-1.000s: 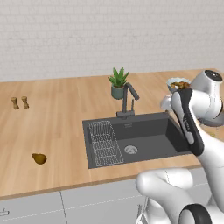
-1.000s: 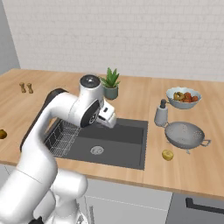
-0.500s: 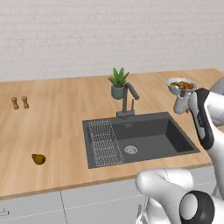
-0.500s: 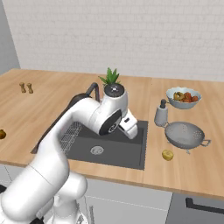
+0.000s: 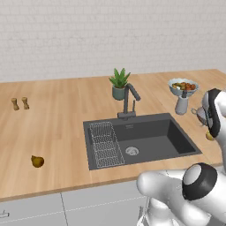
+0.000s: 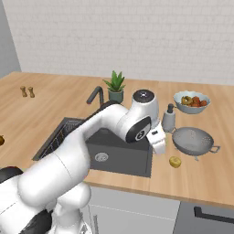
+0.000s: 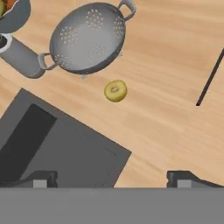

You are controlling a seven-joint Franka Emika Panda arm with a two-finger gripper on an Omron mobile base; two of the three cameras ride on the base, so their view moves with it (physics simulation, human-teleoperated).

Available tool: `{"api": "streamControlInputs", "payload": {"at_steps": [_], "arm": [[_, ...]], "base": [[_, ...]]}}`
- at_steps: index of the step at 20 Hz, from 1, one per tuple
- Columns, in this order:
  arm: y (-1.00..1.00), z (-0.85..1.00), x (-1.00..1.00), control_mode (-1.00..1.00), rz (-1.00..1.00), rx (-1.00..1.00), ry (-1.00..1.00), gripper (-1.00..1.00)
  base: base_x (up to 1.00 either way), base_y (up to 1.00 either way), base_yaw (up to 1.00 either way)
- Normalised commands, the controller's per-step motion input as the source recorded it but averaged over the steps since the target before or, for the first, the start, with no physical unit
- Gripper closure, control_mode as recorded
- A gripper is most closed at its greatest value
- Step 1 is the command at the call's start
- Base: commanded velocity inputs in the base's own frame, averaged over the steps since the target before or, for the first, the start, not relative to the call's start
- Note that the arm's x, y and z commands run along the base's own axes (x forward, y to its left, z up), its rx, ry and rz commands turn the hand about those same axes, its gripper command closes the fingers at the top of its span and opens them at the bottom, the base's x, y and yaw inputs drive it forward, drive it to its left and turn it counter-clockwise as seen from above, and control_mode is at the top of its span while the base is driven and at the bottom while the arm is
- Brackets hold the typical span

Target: Put the colander in the sink, put the pear, kiwi in the colander, and turn on the sink faucet and pour water over the colander.

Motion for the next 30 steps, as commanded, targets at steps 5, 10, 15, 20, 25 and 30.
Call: {"api": "streamControlInputs", "payload": {"at_steps": [5, 10, 15, 20, 25, 30], "arm": [[-0.99, -0.19, 0.0, -1.0, -0.31, 0.04, 0.06, -1.0], [-0.79, -0.23, 0.0, -1.0, -0.24, 0.08, 0.0, -1.0], [-0.2, -0.22, 0.07, -1.0, -0.01, 0.16, -0.12, -1.0], [-0.06, -0.22, 0.26, -1.0, 0.0, 0.08, -0.02, -1.0], [-0.01, -0.29, 0.36, -1.0, 0.0, 0.01, 0.0, -1.0], [-0.05, -0.38, 0.37, -1.0, 0.0, 0.0, 0.0, -1.0]], "base": [[0.0, 0.0, 0.0], [0.0, 0.0, 0.0], [0.0, 0.0, 0.0], [0.0, 0.0, 0.0], [0.0, 0.0, 0.0], [0.0, 0.0, 0.0]]}}
